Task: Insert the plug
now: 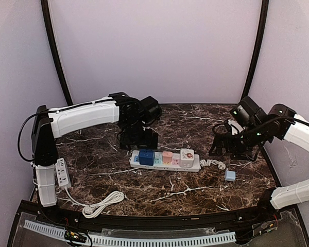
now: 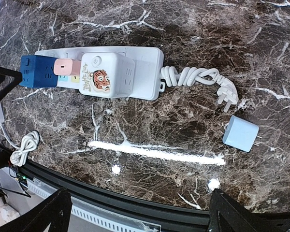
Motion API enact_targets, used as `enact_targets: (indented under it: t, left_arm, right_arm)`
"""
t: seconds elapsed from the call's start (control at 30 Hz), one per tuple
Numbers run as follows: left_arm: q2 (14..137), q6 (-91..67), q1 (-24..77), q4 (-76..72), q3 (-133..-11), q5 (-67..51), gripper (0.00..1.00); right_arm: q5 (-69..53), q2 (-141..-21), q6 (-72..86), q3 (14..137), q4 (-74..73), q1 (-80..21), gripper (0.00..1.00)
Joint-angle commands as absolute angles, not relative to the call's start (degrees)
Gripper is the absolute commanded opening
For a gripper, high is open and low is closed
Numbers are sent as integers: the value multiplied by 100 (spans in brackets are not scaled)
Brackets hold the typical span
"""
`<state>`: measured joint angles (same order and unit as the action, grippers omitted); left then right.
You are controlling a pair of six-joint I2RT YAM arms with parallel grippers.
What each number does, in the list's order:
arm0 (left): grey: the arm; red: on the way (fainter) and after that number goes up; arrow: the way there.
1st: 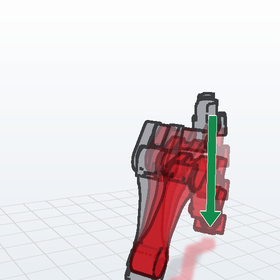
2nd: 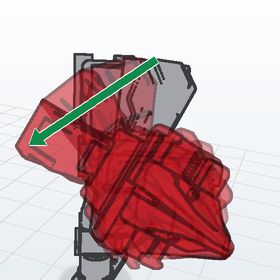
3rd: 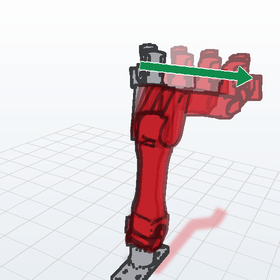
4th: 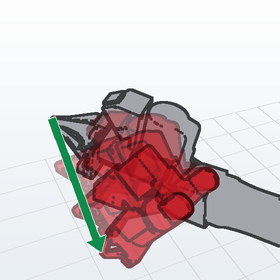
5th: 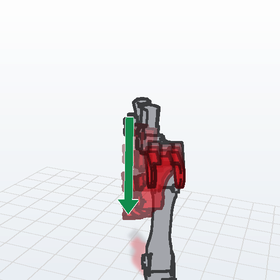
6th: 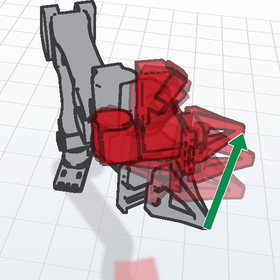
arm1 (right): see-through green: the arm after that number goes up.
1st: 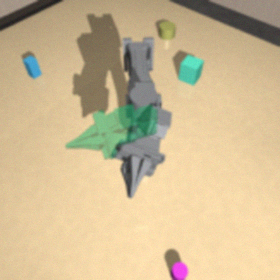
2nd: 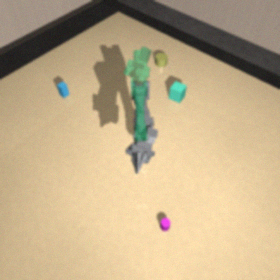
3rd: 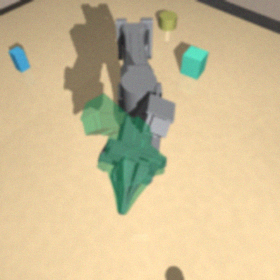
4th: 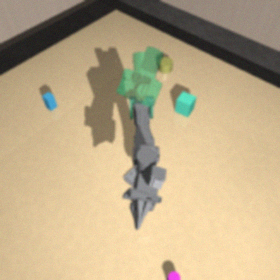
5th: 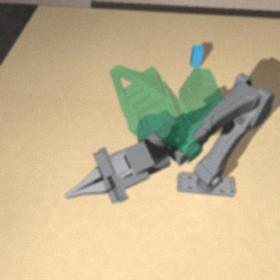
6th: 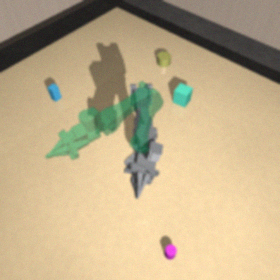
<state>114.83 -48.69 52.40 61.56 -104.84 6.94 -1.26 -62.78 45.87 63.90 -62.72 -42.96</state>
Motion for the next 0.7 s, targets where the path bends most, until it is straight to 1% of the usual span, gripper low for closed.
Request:
enact_targets:
  t: [0.0, 0.1, 0.23, 0.5, 0.67]
  left_arm:
    - [10912, -4923, 5278, 6478, -10467, 734, 99]
    - [10652, -4897, 5281, 6451, -10270, 727, 99]
    - [10079, -4947, 5281, 6380, -9768, 807, 99]
    - [8966, -5116, 5278, 6294, -8523, 1036, 98]
    - [8356, -5315, 5276, 6381, -7884, 1182, 95]
  right_arm:
    - [-180, -6191, 4434, 6255, -6059, -4261, 99]
    - [-485, -6116, 4102, 6133, -5651, -4262, 99]
    - [-441, -6366, 3814, 6262, -5459, -4263, 99]
    - [-233, -7698, 3800, 6823, -5501, -4279, 99]
    - [-176, -8465, 3744, 7249, -5431, -4432, 99]
